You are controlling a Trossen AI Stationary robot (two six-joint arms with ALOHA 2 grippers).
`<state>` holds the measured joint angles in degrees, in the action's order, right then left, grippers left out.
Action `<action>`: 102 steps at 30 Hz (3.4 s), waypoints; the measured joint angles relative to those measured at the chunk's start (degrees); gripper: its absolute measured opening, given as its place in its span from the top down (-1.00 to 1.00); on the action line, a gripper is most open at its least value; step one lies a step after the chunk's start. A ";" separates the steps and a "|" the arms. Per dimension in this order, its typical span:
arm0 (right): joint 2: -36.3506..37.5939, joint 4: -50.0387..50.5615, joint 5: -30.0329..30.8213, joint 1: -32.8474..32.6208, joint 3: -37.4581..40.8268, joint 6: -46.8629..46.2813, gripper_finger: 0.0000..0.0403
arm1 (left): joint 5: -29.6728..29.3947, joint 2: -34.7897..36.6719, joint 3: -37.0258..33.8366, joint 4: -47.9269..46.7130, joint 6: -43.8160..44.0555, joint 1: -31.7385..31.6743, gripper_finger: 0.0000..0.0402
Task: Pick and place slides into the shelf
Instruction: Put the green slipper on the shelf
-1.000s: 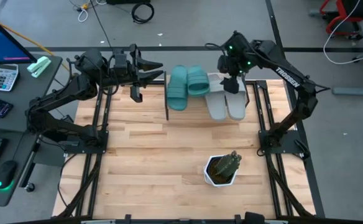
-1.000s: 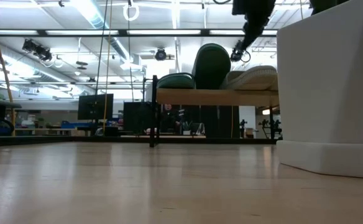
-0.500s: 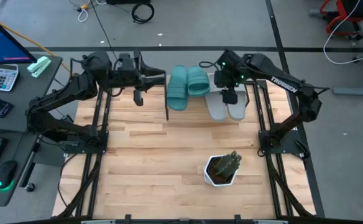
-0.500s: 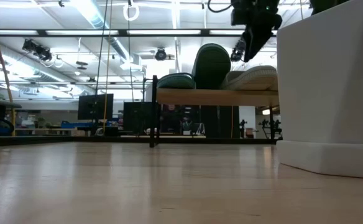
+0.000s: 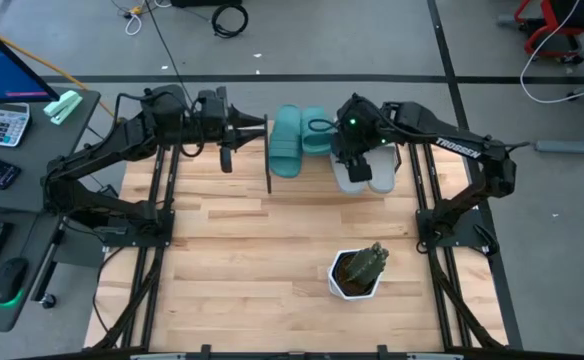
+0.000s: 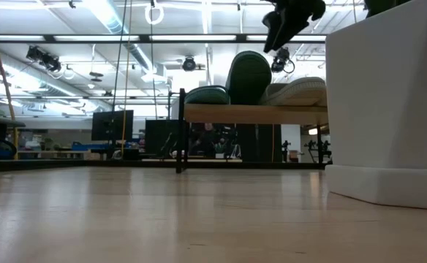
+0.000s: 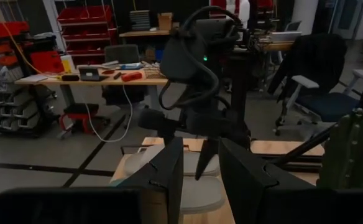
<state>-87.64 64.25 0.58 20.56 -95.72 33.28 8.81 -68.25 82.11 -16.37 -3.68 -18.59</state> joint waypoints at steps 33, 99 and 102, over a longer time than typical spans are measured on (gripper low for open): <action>-4.31 -6.08 8.08 -1.88 0.00 -2.13 0.83 | -0.03 0.00 0.00 0.03 0.02 0.09 0.47; -1.96 -8.01 6.16 -11.64 4.22 -31.35 0.81 | -0.01 0.00 0.00 -1.61 -0.02 0.07 0.47; -2.63 -6.81 5.00 -11.23 4.24 -30.41 0.80 | -0.01 0.00 0.00 -1.61 -0.01 0.07 0.47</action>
<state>-90.26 57.43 5.58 9.32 -91.48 2.86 8.80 -68.25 82.11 -17.98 -3.69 -18.52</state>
